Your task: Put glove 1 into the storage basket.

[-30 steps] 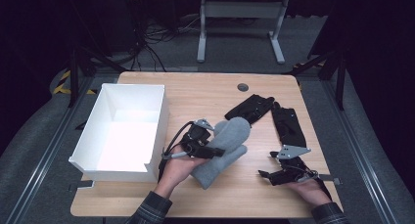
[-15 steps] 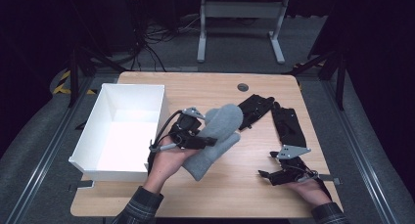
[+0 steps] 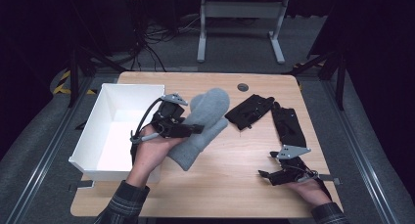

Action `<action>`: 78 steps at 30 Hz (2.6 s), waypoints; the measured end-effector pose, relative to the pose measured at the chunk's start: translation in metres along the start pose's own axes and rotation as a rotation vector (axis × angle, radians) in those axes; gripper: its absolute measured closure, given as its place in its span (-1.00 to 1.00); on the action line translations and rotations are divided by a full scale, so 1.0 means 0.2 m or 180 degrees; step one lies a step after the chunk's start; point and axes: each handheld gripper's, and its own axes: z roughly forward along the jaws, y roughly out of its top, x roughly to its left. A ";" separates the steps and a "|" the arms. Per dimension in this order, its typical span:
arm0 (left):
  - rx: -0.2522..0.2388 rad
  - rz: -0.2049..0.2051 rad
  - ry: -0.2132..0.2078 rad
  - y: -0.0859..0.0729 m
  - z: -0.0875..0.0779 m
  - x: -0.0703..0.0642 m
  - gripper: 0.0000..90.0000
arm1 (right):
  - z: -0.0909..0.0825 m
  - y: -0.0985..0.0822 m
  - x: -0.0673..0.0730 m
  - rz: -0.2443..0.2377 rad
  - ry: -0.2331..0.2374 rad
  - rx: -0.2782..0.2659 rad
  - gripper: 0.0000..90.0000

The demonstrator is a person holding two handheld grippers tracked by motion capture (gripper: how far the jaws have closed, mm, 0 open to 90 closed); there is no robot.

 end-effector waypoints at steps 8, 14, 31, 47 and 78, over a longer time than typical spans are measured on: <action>-0.0069 -0.0077 0.0094 0.00 -0.13 0.05 0.55 | 0.00 0.00 0.00 0.0001 0.0000 0.0001 -0.69; -0.0138 -0.0165 0.0175 -0.02 -0.23 0.10 0.55 | 0.00 0.00 0.00 0.0000 0.0000 0.0000 -0.69; -0.0389 -0.0466 0.0413 -0.13 -0.50 0.24 0.55 | 0.00 0.00 0.00 0.0000 0.0000 0.0000 -0.69; -0.0324 -0.0879 0.0750 -0.37 -0.55 0.46 0.55 | 0.00 0.00 0.00 0.0003 -0.0002 0.0000 -0.69; 0.0214 -0.1443 0.1017 -0.64 -0.21 0.81 0.53 | 0.00 0.00 0.00 0.0004 -0.0002 0.0000 -0.69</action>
